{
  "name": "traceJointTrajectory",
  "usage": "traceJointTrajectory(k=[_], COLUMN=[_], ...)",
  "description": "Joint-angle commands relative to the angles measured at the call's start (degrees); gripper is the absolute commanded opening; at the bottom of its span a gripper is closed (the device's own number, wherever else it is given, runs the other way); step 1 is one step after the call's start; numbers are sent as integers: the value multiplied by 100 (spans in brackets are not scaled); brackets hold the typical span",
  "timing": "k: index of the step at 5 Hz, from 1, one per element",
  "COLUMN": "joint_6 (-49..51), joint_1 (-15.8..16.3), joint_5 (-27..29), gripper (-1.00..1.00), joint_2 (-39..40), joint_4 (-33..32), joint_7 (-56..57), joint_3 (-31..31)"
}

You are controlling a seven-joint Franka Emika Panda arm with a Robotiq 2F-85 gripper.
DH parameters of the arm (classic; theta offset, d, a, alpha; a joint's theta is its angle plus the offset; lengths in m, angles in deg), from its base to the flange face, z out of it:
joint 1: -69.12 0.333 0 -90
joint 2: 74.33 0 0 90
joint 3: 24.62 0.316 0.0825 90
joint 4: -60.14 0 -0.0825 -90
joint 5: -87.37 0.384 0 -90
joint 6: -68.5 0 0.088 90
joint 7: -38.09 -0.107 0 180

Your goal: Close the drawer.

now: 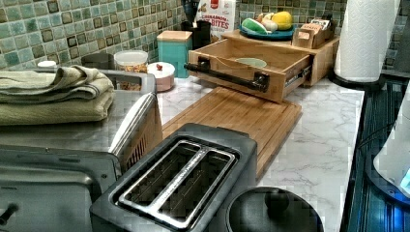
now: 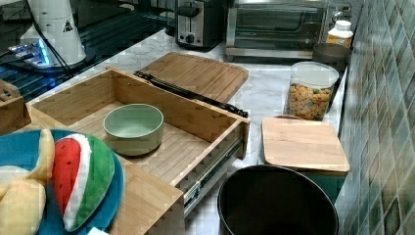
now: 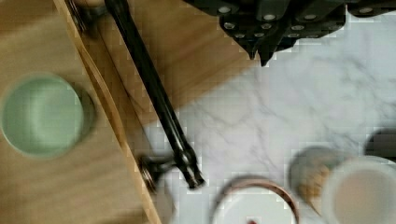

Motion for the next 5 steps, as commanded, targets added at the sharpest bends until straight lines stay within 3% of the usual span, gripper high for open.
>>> traceJointTrajectory(k=[1, 4, 5], joint_6=[-771, -1846, -1924], joint_1=[97, 71, -8], joint_5=[337, -142, -279], gripper=[-100, -100, -100], joint_2=[566, 1031, 1331], joint_4=[-505, -842, -678], joint_7=[899, 1569, 1583], joint_3=[187, 115, 93])
